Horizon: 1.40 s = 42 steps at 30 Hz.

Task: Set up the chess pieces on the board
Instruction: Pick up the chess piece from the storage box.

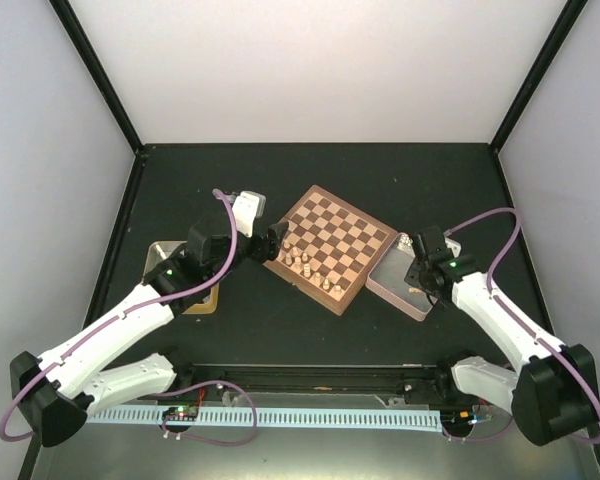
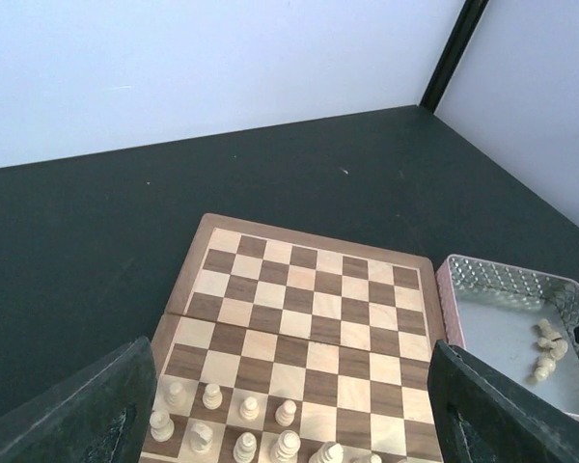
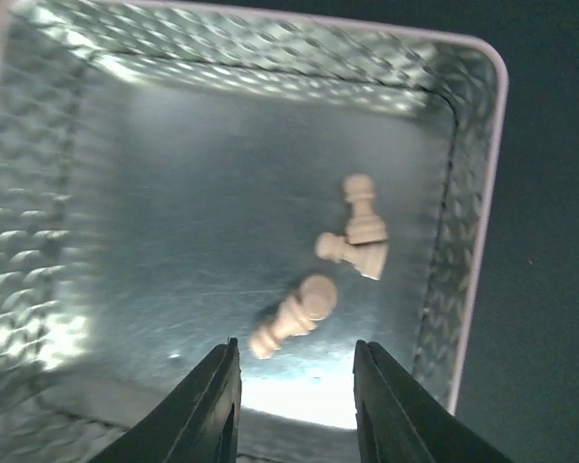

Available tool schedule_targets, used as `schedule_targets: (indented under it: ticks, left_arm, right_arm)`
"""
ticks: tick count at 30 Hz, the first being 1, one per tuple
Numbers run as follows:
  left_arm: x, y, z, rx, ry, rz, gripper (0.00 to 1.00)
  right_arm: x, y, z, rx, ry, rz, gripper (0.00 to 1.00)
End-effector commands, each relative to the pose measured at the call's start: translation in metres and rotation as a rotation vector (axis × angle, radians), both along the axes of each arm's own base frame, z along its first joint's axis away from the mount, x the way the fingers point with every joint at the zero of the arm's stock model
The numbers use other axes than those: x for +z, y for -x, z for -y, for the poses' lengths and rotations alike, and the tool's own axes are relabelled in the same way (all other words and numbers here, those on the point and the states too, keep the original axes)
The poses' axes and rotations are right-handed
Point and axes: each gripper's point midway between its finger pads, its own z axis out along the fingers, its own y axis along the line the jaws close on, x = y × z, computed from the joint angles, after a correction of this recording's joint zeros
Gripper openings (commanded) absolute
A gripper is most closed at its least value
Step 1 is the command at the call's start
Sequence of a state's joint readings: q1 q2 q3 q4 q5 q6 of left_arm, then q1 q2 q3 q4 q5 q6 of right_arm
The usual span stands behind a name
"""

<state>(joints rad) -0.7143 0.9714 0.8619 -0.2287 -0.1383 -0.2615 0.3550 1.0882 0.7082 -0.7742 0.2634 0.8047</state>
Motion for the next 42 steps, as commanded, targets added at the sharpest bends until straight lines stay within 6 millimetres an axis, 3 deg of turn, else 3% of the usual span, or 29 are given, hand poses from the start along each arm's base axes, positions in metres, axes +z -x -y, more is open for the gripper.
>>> schedule_targets:
  ticks: [1, 7, 16, 20, 24, 32, 36, 42]
  left_arm:
    - [0.013, -0.005, -0.002, 0.011, 0.02, 0.051, 0.79]
    - [0.018, -0.007, -0.002, 0.009, 0.022, 0.049, 0.8]
    - [0.02, -0.006, -0.003, -0.002, 0.025, 0.059, 0.78]
    - [0.02, -0.006, -0.004, -0.002, 0.024, 0.061, 0.78]
    - [0.02, -0.007, -0.006, 0.004, 0.022, 0.063, 0.77]
    - [0.021, -0.009, -0.01, 0.026, 0.025, 0.065, 0.78]
    - [0.02, -0.009, -0.009, 0.02, 0.031, 0.059, 0.79]
    - [0.008, 0.018, 0.046, -0.298, 0.171, -0.008, 0.81]
  right_arm:
    - [-0.019, 0.004, 0.018, -0.044, 0.065, -0.058, 0.32]
    - [-0.043, 0.0, 0.015, -0.044, 0.038, -0.111, 0.32]
    - [-0.059, -0.012, 0.019, -0.057, 0.056, -0.105, 0.26]
    - [-0.062, -0.013, 0.018, -0.05, 0.051, -0.108, 0.13]
    - [-0.048, -0.017, 0.02, -0.049, 0.064, -0.079, 0.02]
    - [0.005, -0.033, 0.017, 0.014, 0.073, 0.021, 0.01]
    - [0.016, -0.039, 0.009, 0.042, 0.043, 0.036, 0.01]
    - [0.032, -0.044, -0.02, 0.061, -0.138, 0.068, 0.01]
